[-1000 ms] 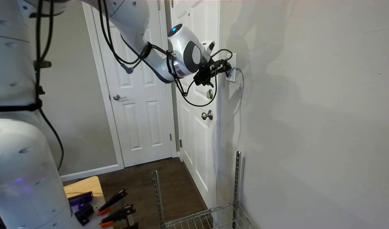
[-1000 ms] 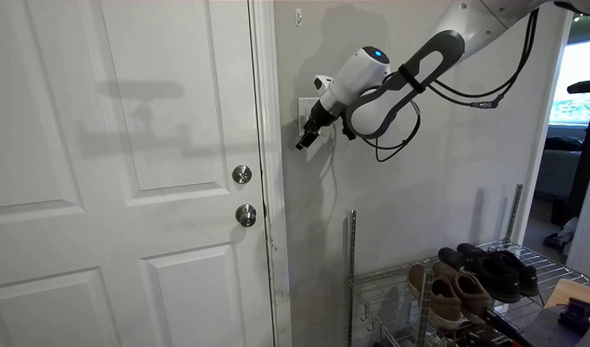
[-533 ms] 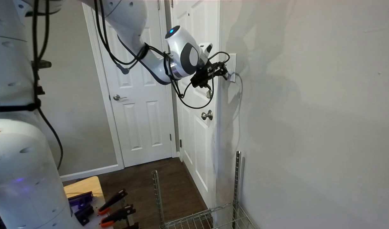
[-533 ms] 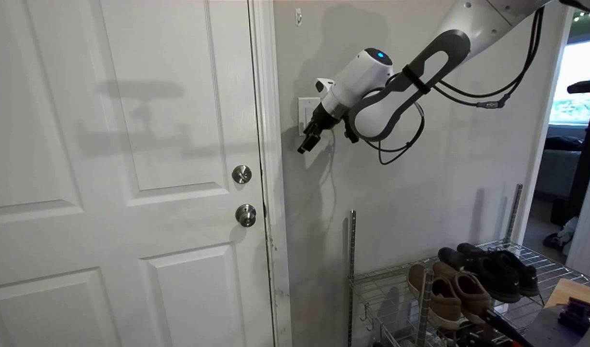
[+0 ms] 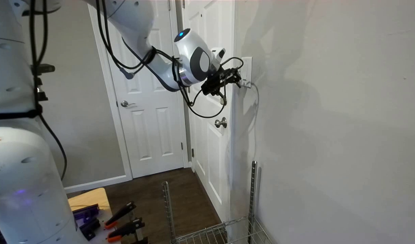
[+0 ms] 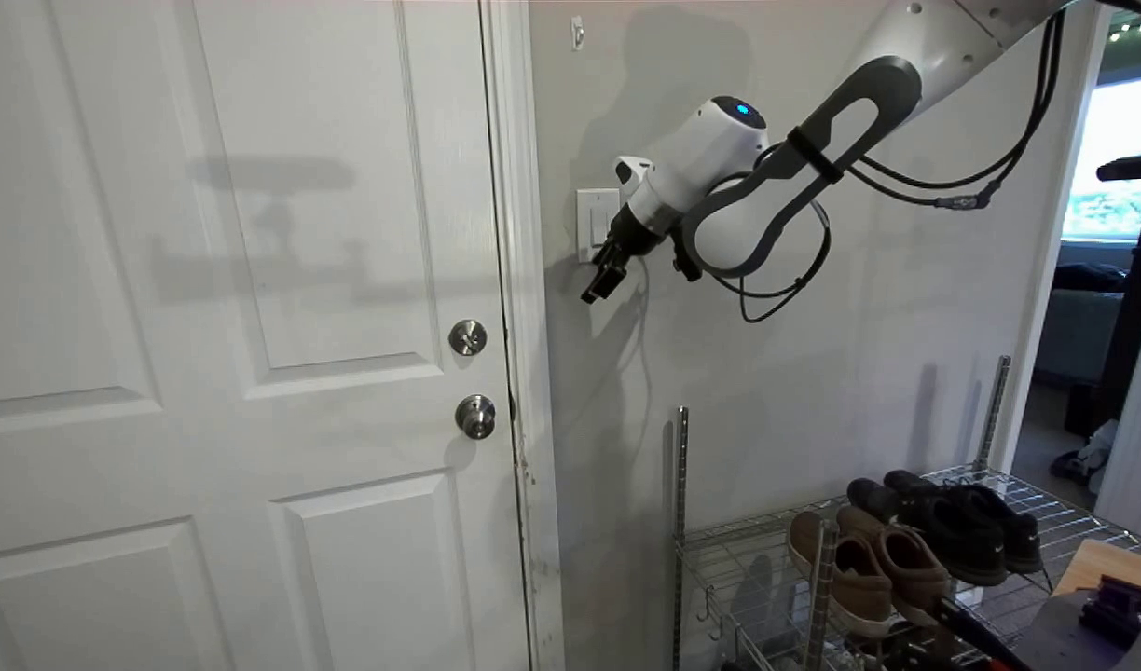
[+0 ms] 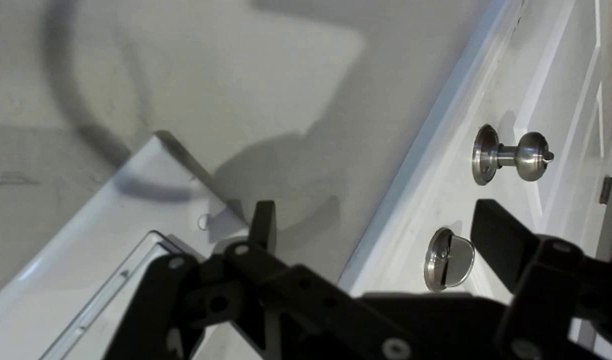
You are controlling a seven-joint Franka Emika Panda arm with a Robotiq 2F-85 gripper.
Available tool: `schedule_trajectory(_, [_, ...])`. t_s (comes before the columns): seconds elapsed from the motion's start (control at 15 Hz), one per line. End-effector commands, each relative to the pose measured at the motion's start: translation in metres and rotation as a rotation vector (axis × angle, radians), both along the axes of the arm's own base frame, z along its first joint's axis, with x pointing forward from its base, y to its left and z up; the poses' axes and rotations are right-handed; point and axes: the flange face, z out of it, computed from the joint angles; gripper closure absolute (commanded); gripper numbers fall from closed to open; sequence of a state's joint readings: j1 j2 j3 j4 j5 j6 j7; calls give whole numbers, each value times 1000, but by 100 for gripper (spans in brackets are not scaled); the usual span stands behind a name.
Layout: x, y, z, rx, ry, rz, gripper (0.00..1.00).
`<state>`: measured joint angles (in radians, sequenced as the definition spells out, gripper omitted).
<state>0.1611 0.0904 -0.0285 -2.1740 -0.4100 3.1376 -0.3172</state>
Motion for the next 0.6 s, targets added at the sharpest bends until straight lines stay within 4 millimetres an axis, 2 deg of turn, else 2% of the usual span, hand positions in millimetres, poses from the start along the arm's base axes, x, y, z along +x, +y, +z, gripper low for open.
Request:
schedule_trajectory(0.0, [0,-1,9,-3,-19,2,0])
schedule_trajectory(0.27, [1,1,20,-6,-40,7,0])
schedule_trajectory(0.53, [6,1,16,4,-32,1,0])
